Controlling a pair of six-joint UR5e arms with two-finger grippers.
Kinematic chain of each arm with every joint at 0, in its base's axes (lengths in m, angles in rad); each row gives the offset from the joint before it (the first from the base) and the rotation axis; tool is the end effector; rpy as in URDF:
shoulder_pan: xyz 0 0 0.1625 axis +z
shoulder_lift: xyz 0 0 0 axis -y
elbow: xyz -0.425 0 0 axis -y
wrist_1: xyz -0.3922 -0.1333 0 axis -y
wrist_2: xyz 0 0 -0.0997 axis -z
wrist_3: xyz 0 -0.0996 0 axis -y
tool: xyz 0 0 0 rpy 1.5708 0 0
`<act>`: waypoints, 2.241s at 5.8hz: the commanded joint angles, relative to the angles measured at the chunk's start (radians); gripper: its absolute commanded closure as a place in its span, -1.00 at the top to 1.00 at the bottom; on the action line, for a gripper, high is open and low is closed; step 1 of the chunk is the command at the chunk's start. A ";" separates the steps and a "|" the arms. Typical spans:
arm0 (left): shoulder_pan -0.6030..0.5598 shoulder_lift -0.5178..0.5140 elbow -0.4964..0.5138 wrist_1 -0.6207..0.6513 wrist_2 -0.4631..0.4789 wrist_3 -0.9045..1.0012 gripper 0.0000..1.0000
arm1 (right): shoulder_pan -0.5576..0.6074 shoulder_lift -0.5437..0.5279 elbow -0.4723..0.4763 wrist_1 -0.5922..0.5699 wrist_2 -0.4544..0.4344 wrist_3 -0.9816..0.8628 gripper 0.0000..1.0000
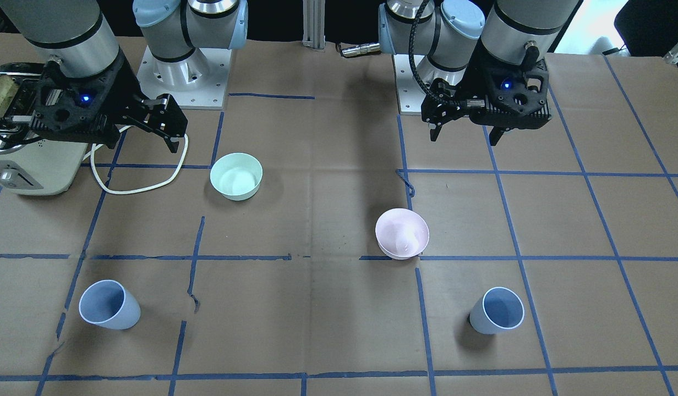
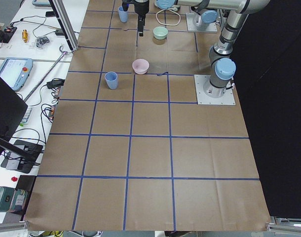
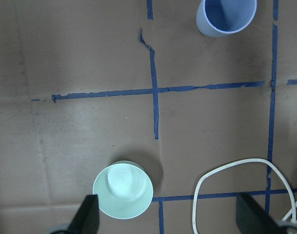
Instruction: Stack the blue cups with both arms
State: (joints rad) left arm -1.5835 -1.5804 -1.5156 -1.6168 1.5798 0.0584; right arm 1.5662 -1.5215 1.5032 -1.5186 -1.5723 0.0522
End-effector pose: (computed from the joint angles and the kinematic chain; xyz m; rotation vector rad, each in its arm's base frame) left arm -0.1387 -0.4938 0.5057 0.1113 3.1306 0.0010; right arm 0.1308 -0.5100 0.4912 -0.0891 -3.1376 -0.0531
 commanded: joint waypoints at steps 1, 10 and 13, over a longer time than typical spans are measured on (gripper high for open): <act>-0.001 0.000 0.000 0.000 0.002 0.000 0.97 | 0.000 0.000 0.002 0.000 0.000 -0.002 1.00; 0.131 -0.472 0.096 0.471 0.013 0.063 0.96 | -0.235 0.293 -0.200 -0.230 0.008 -0.356 1.00; 0.126 -0.555 0.084 0.469 0.005 0.061 0.78 | -0.236 0.439 -0.184 -0.326 0.011 -0.394 0.99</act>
State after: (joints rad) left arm -1.4551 -2.1065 -1.4281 -1.1482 1.5853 0.1181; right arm 1.3311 -1.1320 1.2978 -1.7854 -1.5610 -0.3334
